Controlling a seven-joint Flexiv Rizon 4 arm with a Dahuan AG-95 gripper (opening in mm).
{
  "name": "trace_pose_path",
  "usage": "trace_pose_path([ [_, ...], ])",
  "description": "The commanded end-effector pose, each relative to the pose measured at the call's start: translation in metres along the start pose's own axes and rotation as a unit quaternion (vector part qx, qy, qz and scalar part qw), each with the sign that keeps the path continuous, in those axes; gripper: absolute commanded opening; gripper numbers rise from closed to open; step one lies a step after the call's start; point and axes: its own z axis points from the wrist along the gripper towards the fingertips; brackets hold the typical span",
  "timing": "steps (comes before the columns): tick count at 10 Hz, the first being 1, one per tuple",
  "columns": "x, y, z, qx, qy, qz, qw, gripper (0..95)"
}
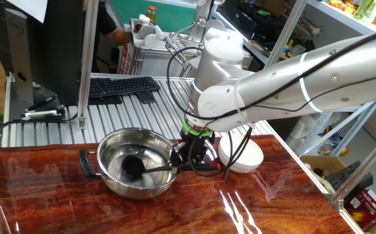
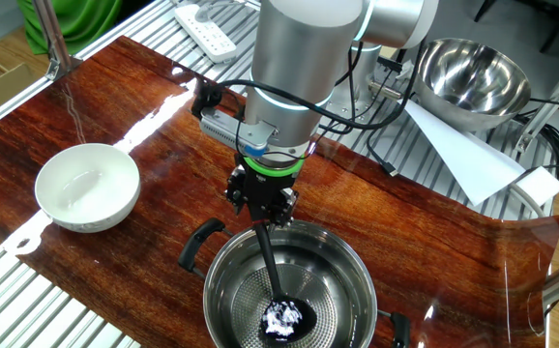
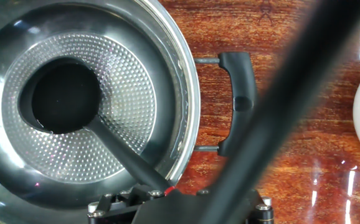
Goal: Scoop water with a large spoon from one bowl to another
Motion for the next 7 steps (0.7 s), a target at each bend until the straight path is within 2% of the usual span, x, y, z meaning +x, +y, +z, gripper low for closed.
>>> trace_pose_path([
  [1, 0.0004, -0.0001, -0.0002, 0.001, 0.000, -0.001, 1.0000, 57.0],
  [3, 0.0009, 0.0017, -0.0012, 0.001, 0.002, -0.001, 1.0000, 57.0],
  [4, 0.0014, 0.0027, -0.0017, 0.000, 0.004, -0.001, 1.0000, 38.0],
  [7, 0.0021, 0.0048, -0.0027, 0.001, 0.004, -0.003, 1.0000, 38.0],
])
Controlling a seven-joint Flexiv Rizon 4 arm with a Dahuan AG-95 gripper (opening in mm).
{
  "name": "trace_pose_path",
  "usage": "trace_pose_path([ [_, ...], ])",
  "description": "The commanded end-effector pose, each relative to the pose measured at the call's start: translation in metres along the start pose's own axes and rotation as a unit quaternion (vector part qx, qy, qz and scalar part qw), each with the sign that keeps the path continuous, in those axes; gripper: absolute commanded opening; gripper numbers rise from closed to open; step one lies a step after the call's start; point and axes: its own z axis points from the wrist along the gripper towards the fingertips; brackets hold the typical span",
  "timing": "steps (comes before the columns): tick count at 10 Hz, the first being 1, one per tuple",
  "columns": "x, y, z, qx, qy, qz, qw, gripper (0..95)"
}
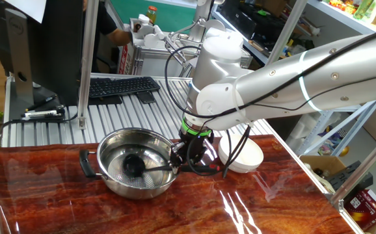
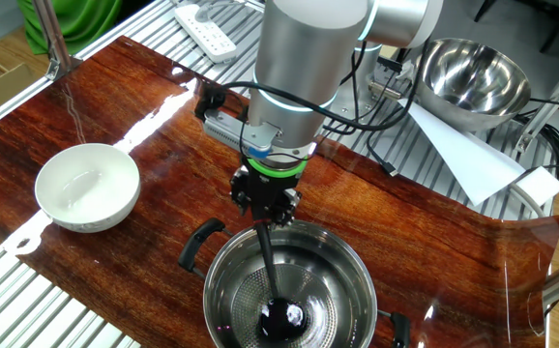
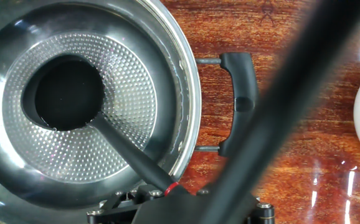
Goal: Scoop water with a large spoon from one bowl to another
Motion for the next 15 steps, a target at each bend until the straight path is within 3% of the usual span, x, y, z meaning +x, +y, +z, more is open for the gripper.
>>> trace_pose_path([
  [1, 0.001, 0.001, -0.001, 0.000, 0.001, 0.000, 1.0000, 19.0],
  [9, 0.002, 0.006, 0.000, -0.001, 0.006, 0.004, 1.0000, 19.0],
  [12, 0.003, 0.011, -0.005, -0.001, 0.013, 0.009, 0.9999, 19.0],
  [13, 0.002, 0.011, -0.002, -0.001, 0.013, 0.008, 0.9999, 0.0],
  [15, 0.003, 0.011, -0.001, -0.004, 0.012, 0.010, 0.9999, 0.0],
])
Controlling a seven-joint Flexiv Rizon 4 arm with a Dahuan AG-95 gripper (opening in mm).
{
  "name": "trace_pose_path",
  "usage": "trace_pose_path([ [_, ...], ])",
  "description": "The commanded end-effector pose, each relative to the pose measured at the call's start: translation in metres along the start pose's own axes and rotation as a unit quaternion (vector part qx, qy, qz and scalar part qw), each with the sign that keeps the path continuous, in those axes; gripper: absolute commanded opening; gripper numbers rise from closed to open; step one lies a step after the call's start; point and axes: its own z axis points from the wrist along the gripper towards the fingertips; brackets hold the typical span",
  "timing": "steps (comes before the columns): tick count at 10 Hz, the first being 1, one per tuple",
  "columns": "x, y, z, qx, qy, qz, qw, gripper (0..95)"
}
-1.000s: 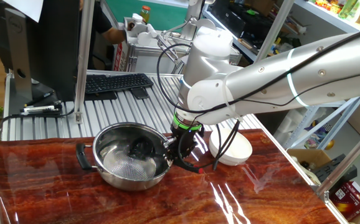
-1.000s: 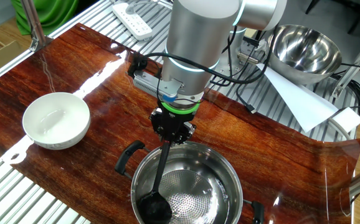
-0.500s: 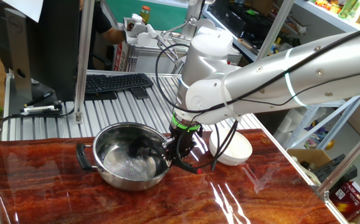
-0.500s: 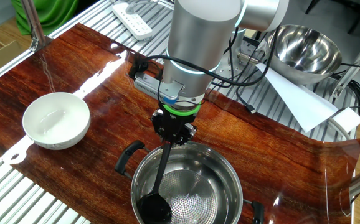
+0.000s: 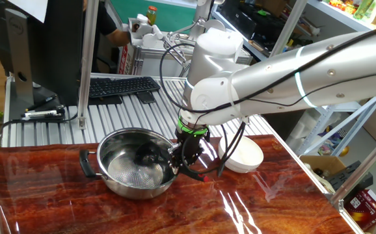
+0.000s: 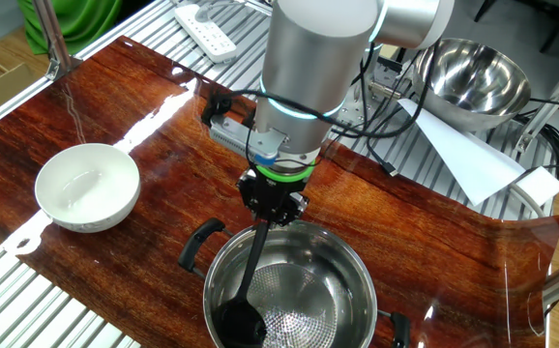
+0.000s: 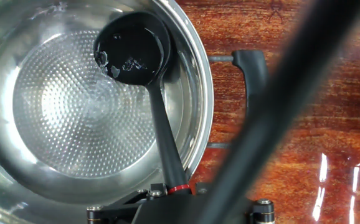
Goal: Scoop water with a large spoon from one bowl to another
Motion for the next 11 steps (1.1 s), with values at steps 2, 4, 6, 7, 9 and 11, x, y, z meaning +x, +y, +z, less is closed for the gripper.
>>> trace_pose_path([
  [2, 0.0008, -0.0002, -0.0012, -0.002, 0.002, 0.001, 1.0000, 0.0],
  [4, 0.0006, 0.0000, 0.0011, -0.002, 0.004, 0.003, 1.0000, 0.0],
  [6, 0.0009, 0.0020, -0.0012, -0.005, 0.008, 0.007, 0.9999, 0.0],
  [7, 0.0016, 0.0051, -0.0039, -0.006, 0.012, 0.012, 0.9998, 0.0],
  [9, 0.0027, 0.0071, -0.0050, -0.009, 0.014, 0.016, 0.9997, 0.0],
  [11, 0.0034, 0.0086, -0.0060, -0.017, 0.016, 0.028, 0.9993, 0.0],
])
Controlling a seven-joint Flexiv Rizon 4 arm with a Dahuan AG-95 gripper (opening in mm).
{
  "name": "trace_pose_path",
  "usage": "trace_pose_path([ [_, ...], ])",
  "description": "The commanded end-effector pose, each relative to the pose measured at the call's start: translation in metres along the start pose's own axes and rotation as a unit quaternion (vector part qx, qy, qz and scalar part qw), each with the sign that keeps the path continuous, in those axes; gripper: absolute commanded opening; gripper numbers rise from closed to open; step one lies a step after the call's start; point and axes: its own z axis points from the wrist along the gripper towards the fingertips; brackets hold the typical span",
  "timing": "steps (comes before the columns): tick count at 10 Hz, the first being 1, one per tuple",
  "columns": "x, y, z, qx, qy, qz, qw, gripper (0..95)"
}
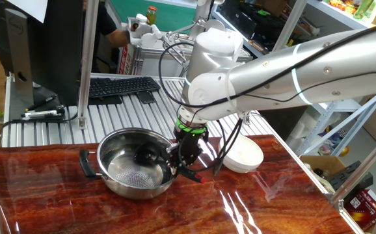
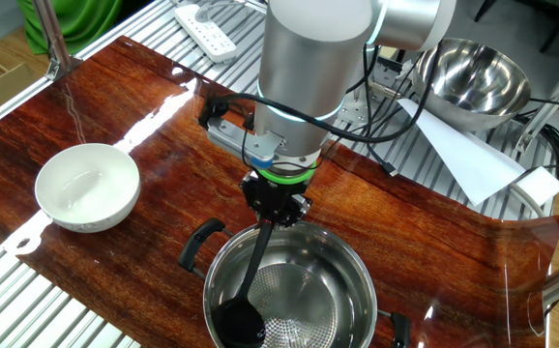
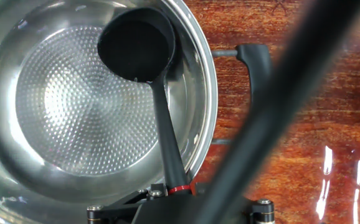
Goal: Scoop water with a large spoon from one bowl to another
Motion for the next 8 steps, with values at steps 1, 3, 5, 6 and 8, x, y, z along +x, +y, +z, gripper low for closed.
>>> trace_pose_path([
  [1, 0.0003, -0.0007, 0.0000, -0.018, 0.004, 0.016, 0.9997, 0.0],
  [3, 0.0022, -0.0001, 0.0009, -0.018, 0.004, 0.017, 0.9997, 0.0],
  [5, 0.0063, 0.0030, 0.0002, -0.018, 0.003, 0.021, 0.9996, 0.0],
  [6, 0.0067, 0.0037, -0.0005, -0.017, 0.003, 0.020, 0.9996, 0.0],
  [8, 0.0076, 0.0048, -0.0025, -0.016, 0.002, 0.022, 0.9996, 0.0],
])
